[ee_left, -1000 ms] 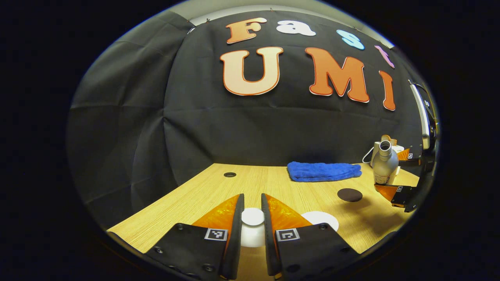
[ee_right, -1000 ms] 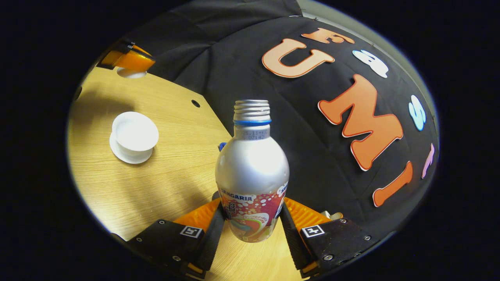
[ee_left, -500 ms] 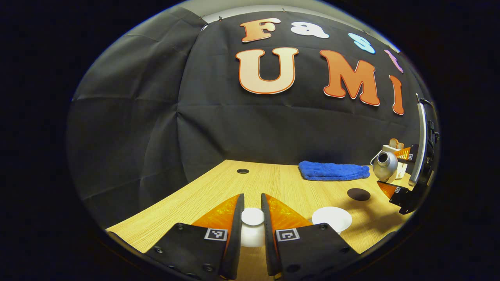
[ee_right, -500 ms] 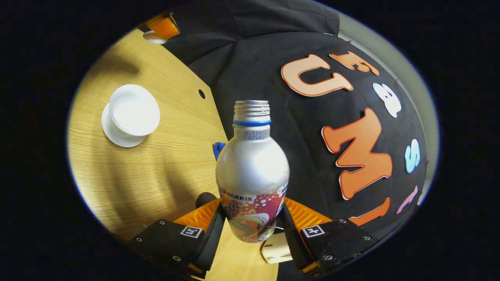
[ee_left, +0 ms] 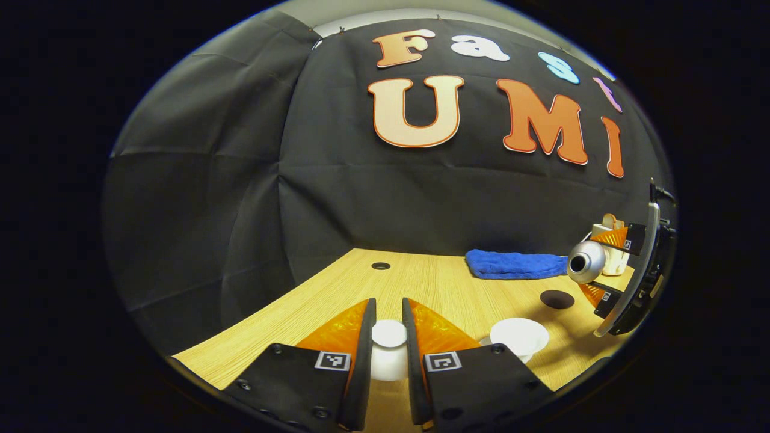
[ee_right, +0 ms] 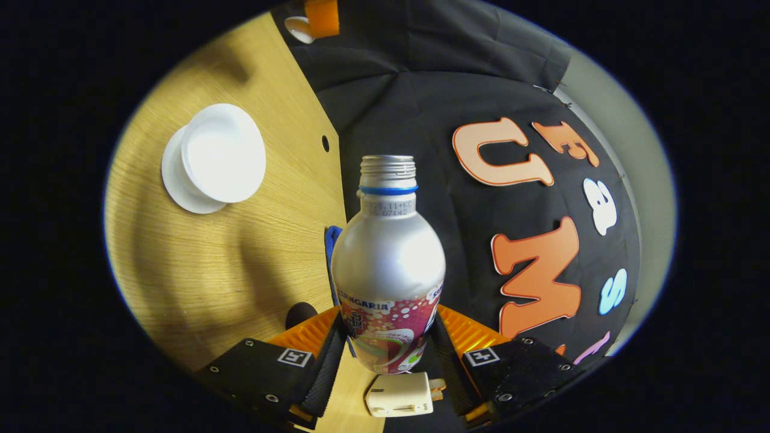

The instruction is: Open the teacup lid with one hand, grasp the water bottle and pour water into the teacup with the other hand; after pouring, place the water bottle on the coaster and then close the teacup lid.

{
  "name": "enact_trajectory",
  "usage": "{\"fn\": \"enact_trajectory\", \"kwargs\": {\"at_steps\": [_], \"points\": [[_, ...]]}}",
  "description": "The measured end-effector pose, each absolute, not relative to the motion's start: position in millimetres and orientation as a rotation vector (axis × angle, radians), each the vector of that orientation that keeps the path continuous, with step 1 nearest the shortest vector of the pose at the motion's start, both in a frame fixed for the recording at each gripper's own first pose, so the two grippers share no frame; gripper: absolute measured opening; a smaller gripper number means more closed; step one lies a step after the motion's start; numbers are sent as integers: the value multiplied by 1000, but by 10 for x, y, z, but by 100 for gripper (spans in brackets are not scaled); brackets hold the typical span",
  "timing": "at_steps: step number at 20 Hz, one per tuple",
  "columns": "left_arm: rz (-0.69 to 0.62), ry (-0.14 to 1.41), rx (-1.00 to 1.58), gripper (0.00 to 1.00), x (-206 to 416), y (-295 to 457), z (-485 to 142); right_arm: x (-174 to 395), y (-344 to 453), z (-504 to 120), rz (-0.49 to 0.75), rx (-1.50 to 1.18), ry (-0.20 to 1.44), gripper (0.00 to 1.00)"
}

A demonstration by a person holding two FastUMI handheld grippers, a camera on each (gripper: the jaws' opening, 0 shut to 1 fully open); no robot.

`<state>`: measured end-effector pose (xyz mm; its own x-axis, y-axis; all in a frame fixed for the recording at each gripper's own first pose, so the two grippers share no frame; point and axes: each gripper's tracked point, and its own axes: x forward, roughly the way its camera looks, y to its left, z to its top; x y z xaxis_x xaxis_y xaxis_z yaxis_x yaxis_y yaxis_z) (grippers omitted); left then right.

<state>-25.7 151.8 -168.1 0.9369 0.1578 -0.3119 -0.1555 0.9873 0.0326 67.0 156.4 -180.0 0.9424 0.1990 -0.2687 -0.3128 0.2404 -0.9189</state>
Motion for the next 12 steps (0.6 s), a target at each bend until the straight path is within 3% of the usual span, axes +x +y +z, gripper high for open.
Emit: {"fn": "enact_trajectory", "kwargs": {"at_steps": [12], "points": [[192,328,-8,31,-357,1675,-1731,766,1654,-1794,395,-1495,8,77]]}}
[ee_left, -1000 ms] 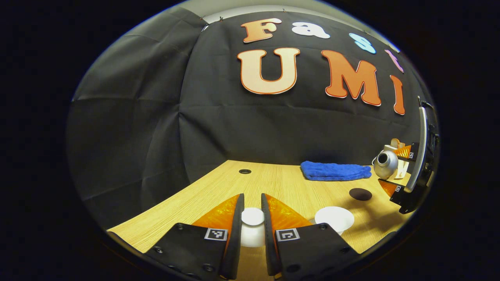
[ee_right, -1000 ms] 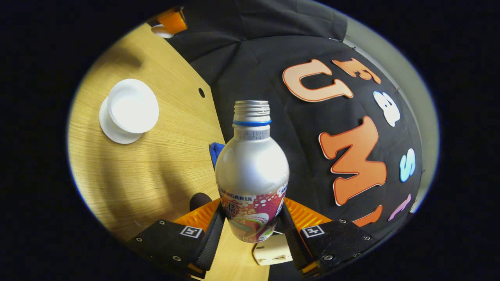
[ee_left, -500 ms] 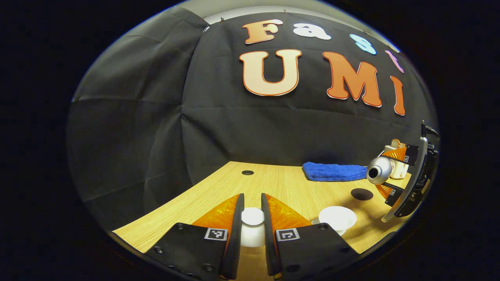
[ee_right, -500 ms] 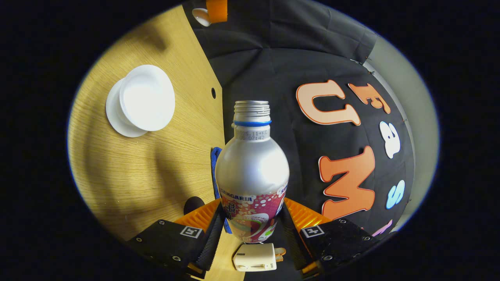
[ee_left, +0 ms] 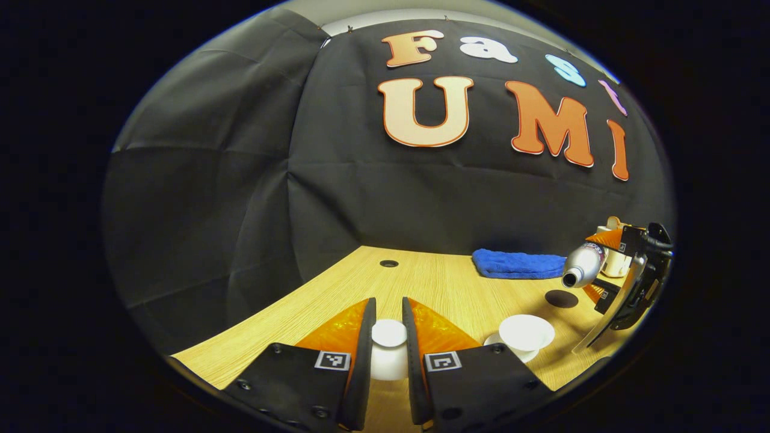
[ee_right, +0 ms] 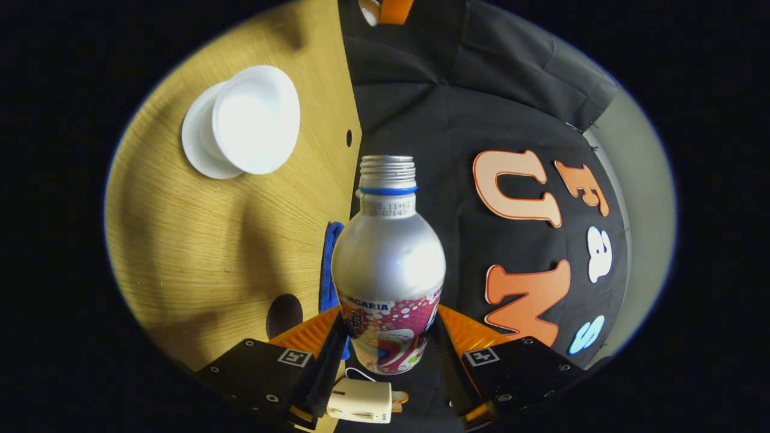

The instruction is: Open the teacup lid with one hand, grasp the water bottle and pour water into the teacup with the other hand; after pouring, place the water bottle on the coaster and then close the teacup lid.

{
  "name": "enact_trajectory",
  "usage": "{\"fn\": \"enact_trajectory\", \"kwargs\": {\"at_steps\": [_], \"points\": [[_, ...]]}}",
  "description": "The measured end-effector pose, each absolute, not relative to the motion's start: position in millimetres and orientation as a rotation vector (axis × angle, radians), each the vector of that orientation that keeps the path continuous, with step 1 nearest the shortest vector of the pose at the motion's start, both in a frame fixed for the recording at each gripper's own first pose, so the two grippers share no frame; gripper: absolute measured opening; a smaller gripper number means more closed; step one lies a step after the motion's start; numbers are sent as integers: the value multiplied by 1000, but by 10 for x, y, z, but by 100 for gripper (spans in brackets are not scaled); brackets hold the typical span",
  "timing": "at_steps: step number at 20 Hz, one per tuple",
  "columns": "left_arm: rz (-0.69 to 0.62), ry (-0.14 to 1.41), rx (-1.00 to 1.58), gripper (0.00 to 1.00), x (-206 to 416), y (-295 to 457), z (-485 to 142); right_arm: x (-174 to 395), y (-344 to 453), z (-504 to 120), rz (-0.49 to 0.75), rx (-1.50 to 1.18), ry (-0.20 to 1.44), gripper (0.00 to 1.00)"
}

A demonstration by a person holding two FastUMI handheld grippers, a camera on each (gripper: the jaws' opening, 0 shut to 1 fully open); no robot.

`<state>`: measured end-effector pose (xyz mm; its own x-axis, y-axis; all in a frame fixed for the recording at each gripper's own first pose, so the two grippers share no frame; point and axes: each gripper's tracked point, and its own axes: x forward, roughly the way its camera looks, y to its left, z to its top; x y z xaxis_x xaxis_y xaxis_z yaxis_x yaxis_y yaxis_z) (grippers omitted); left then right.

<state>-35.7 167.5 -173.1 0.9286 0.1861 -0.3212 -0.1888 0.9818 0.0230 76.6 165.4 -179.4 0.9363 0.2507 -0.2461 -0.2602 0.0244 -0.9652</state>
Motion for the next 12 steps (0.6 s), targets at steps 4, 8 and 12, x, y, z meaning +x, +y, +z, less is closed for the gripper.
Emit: {"fn": "enact_trajectory", "kwargs": {"at_steps": [4,8,12], "points": [[197,325,-4,31,-376,1705,-1697,822,1689,-1720,393,-1540,-32,77],[195,325,-7,31,-368,1702,-1705,882,1717,-1567,380,-1598,-95,77],[197,330,-9,31,-380,1702,-1718,954,1718,-1458,374,-1623,-129,77]]}}
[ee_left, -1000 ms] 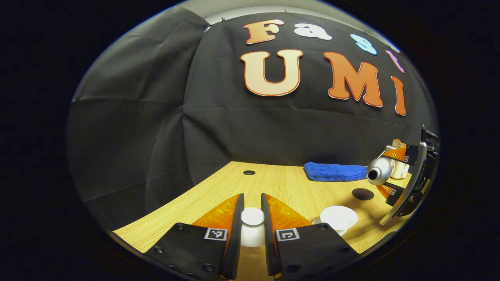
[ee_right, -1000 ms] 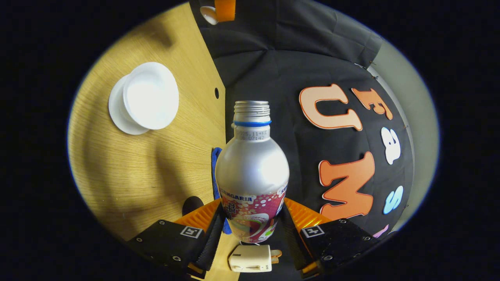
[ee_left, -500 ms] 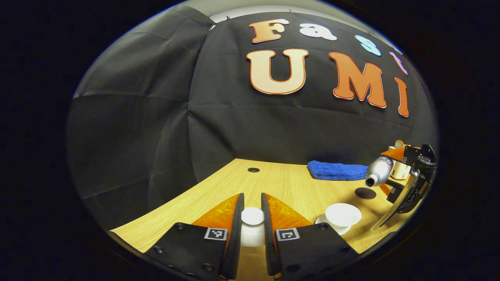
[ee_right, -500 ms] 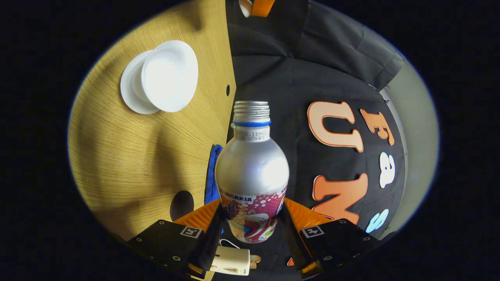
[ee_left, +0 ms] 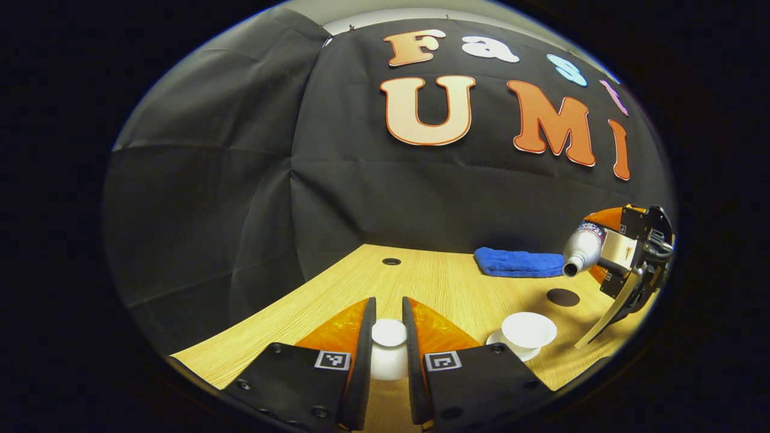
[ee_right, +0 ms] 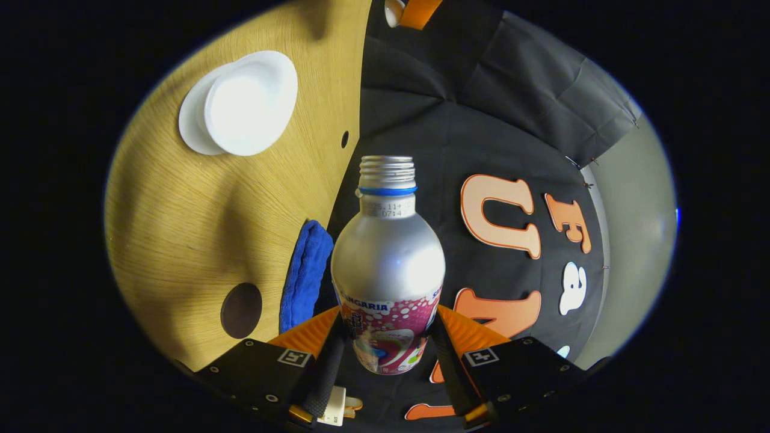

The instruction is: Open the teacup lid with one hand, grasp the water bottle and pour water into the teacup with the other hand; after pouring, place the water bottle on the coaster and then close the teacup lid.

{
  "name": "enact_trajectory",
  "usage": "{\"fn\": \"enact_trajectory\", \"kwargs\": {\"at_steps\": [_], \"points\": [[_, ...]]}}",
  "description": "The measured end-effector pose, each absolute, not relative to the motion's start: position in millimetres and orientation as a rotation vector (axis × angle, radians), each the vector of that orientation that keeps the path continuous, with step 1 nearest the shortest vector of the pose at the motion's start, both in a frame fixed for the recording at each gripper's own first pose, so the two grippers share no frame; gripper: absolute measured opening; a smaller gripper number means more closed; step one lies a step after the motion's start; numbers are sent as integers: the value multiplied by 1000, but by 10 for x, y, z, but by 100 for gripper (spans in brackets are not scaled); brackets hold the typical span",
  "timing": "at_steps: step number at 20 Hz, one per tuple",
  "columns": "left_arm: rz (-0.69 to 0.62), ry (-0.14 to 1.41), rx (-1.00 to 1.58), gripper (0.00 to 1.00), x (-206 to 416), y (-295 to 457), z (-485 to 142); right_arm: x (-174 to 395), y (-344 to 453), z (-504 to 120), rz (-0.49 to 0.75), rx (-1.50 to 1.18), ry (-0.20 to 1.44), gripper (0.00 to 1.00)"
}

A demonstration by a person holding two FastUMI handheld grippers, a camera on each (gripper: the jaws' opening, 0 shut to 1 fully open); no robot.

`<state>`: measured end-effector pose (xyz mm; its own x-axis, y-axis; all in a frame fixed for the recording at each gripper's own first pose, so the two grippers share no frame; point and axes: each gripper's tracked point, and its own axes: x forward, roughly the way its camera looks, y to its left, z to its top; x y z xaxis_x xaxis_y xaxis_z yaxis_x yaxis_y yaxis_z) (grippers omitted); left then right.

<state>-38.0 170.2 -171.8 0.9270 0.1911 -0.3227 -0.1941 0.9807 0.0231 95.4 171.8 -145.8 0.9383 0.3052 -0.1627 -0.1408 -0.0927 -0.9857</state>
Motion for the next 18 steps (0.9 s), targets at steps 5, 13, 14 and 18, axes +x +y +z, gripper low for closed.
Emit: {"fn": "enact_trajectory", "kwargs": {"at_steps": [5,13,14,18], "points": [[196,326,-10,31,-379,1695,-1714,1057,1689,-1263,343,-1666,-176,77],[189,323,-14,31,-375,1691,-1698,1271,1664,-783,275,-1693,-264,77],[186,323,-14,31,-376,1689,-1703,1287,1672,-731,269,-1697,-274,73],[183,321,-15,31,-377,1687,-1685,1323,1704,-600,256,-1711,-315,77]]}}
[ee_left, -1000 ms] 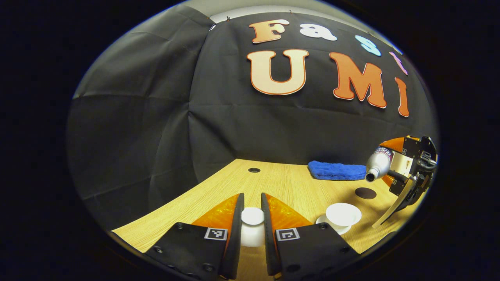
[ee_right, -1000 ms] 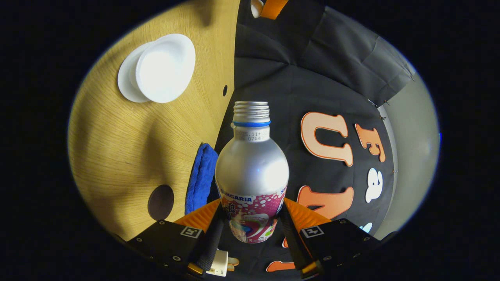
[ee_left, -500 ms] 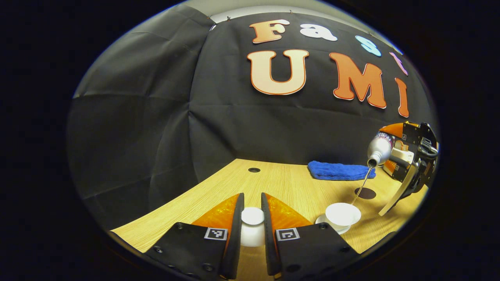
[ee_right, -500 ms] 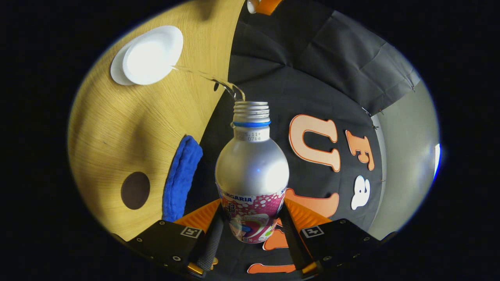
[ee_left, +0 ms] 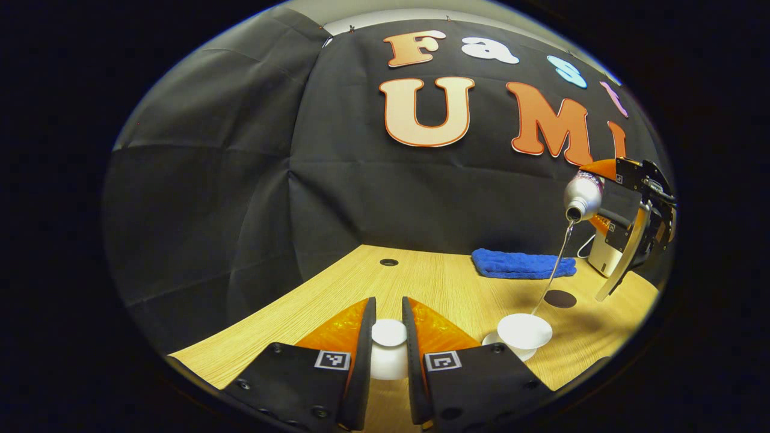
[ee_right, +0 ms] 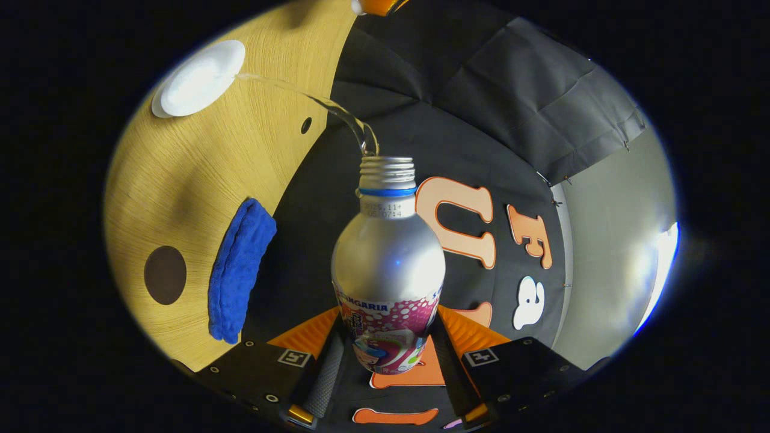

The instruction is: Open the teacup lid with one hand, grasp the water bottle and pour water into the teacup with the other hand; after pouring, place the water bottle on the coaster and then close the teacup lid.

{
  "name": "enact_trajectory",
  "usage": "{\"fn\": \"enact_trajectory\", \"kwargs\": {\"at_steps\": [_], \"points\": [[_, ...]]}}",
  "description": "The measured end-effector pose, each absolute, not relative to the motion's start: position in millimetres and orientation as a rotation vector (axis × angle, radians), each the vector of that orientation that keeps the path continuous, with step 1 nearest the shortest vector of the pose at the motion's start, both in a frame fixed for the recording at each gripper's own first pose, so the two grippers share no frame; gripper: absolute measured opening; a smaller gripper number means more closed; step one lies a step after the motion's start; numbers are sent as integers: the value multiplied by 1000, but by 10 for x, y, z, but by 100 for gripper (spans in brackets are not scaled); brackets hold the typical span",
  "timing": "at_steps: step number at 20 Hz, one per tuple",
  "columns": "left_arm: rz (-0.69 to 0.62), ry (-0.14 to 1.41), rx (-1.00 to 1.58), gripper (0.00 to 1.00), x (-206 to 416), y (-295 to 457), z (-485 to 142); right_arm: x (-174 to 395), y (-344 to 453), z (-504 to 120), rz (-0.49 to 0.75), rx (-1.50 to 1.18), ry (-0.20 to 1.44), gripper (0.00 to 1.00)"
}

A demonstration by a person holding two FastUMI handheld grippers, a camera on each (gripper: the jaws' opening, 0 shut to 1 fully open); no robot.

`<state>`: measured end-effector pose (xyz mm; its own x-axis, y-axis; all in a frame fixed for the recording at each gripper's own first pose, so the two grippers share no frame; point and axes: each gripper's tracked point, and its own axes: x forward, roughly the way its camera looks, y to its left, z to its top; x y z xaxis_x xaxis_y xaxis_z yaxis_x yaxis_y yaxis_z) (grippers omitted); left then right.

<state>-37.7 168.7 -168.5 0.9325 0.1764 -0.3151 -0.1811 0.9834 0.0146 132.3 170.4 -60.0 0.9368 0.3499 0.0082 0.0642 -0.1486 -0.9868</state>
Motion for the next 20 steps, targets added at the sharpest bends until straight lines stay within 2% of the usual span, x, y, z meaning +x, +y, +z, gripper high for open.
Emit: {"fn": "enact_trajectory", "kwargs": {"at_steps": [20], "points": [[147,303,-3,31,-350,1669,-1650,1079,2046,-1158,347,-1859,-432,77]]}}
